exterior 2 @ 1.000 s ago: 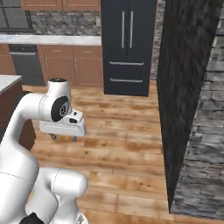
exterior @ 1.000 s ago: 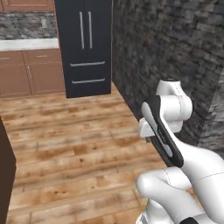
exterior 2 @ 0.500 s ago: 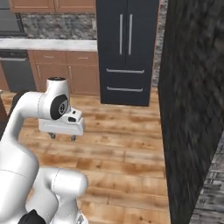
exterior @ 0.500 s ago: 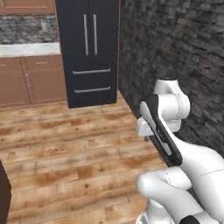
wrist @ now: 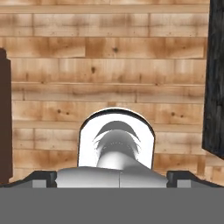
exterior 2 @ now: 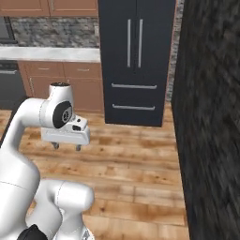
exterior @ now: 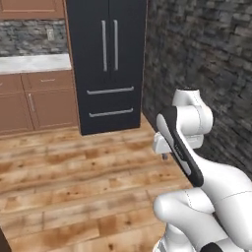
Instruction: Place one of the steaks on the plate and the other in the bowl. Then place the bowl in the fridge.
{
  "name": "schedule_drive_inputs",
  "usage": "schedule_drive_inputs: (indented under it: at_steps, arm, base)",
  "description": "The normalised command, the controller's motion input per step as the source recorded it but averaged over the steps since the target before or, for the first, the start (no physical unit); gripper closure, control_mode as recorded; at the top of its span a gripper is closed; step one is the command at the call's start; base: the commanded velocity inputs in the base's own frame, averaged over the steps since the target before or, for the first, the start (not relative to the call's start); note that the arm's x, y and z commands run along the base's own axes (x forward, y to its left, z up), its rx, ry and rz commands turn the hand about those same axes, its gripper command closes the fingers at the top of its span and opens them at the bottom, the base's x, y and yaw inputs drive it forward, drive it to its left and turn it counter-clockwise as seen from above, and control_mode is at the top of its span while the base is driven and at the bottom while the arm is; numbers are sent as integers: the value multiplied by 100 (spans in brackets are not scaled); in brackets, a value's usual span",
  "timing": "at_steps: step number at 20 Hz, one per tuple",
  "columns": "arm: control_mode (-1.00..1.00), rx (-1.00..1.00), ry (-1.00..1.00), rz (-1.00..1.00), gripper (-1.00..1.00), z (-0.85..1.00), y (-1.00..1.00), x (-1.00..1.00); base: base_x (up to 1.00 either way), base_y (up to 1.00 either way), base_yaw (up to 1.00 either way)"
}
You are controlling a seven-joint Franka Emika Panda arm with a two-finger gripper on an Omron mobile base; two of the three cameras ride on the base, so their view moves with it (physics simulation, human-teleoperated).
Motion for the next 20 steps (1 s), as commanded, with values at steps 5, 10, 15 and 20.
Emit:
schedule_drive_inputs:
  at_steps: [5, 10, 15, 20]
  arm:
    - [100, 0, 0, 0, -100, 0, 0, 0]
    - [100, 0, 0, 0, -100, 0, 0, 0]
    - [100, 0, 0, 0, -100, 0, 0, 0]
    - [100, 0, 0, 0, -100, 0, 0, 0]
  base:
    - [100, -16, 0]
    - [100, -26, 0]
    - [100, -57, 0]
    - [100, -11, 0]
